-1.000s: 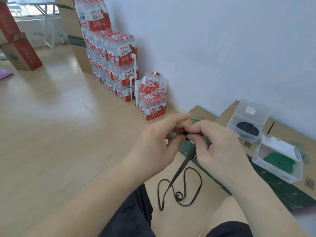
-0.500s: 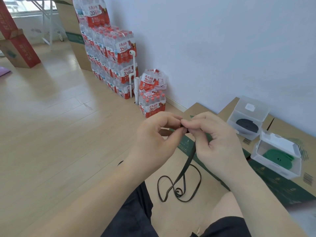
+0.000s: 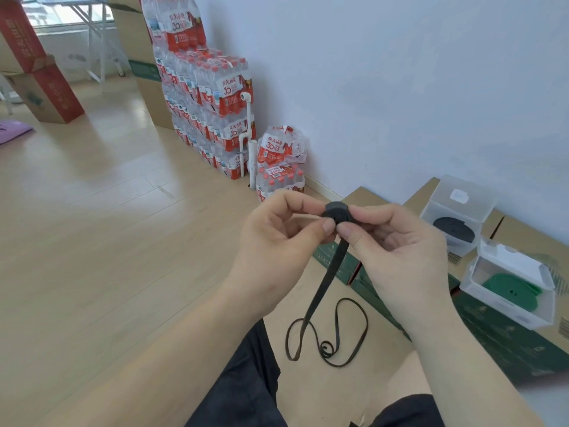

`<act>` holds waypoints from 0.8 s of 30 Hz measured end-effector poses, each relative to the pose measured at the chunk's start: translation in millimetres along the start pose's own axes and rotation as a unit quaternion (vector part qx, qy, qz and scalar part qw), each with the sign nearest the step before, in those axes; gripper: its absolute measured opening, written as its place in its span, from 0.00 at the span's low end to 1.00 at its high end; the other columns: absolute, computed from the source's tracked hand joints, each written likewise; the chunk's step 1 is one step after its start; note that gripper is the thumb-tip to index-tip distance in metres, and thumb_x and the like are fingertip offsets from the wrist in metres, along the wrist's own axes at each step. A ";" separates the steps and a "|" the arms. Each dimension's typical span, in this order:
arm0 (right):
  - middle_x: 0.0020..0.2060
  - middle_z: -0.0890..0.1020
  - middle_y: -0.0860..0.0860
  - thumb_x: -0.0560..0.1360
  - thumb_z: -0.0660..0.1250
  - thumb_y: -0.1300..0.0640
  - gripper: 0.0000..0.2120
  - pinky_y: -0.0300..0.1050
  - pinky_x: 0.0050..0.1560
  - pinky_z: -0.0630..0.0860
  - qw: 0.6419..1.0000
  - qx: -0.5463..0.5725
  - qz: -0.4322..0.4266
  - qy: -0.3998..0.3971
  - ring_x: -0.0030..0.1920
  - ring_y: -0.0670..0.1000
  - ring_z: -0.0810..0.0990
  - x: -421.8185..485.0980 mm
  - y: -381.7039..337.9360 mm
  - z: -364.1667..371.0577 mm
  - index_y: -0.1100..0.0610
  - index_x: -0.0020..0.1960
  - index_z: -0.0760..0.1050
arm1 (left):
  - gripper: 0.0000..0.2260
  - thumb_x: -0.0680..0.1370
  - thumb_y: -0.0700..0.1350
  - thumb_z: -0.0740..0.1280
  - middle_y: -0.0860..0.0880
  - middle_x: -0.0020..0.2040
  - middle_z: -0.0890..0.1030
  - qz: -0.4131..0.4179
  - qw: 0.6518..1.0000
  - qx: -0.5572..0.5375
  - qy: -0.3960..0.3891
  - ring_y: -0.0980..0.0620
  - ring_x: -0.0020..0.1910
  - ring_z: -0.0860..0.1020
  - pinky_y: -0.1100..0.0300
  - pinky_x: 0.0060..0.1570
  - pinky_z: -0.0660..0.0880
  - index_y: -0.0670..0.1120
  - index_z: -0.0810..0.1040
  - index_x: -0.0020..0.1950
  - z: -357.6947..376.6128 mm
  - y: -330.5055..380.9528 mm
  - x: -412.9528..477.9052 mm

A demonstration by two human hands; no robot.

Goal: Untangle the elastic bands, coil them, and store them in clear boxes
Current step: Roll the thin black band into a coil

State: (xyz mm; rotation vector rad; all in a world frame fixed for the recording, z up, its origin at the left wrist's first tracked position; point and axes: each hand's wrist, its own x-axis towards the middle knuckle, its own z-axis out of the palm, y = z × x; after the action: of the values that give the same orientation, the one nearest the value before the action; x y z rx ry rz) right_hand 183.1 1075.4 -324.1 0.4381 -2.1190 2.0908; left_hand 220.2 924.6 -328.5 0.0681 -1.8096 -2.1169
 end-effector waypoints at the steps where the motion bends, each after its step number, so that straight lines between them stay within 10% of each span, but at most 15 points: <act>1: 0.45 0.89 0.49 0.73 0.77 0.70 0.13 0.39 0.52 0.82 1.000 -0.022 -0.018 -0.004 0.47 0.48 0.87 0.9 2.3 -1.4 0.52 0.46 0.84 | 0.10 0.76 0.30 0.74 0.42 0.45 0.86 -0.001 1.000 0.027 -0.003 0.47 0.43 0.86 0.49 0.51 0.84 0.44 0.79 0.47 -0.3 -2.2 -0.3; 7: 0.44 0.83 0.44 0.75 0.73 0.69 0.11 0.32 0.50 0.74 0.957 -0.215 -0.146 -0.126 0.45 0.46 0.81 14.2 -1.0 -18.6 0.54 0.48 0.83 | 0.13 0.74 0.38 0.77 0.56 0.49 0.84 0.084 0.957 0.275 -0.026 0.57 0.48 0.84 0.57 0.48 0.84 0.50 0.83 0.56 -6.9 -1.3 5.7; 20: 0.49 0.89 0.49 0.74 0.76 0.68 0.16 0.43 0.56 0.82 0.999 -0.002 -0.035 -0.024 0.51 0.50 0.88 1.2 -1.3 -8.7 0.49 0.53 0.85 | 0.09 0.75 0.30 0.73 0.47 0.43 0.87 -0.028 0.999 -0.038 -0.010 0.49 0.44 0.85 0.52 0.53 0.84 0.44 0.81 0.46 6.7 6.3 2.8; 24: 0.50 0.86 0.45 0.78 0.70 0.70 0.17 0.44 0.57 0.80 0.976 -0.152 -0.120 -0.098 0.55 0.50 0.84 7.2 1.3 -17.1 0.50 0.57 0.85 | 0.08 0.76 0.34 0.76 0.53 0.46 0.87 0.045 0.985 0.164 -0.019 0.53 0.46 0.86 0.54 0.49 0.84 0.46 0.83 0.50 2.0 1.3 2.0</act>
State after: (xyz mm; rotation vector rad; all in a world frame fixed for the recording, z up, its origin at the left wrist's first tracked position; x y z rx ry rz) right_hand 174.0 1091.6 -322.6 0.8390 -2.3041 1.6187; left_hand 218.1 925.8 -326.5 0.0282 -2.1265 -1.7533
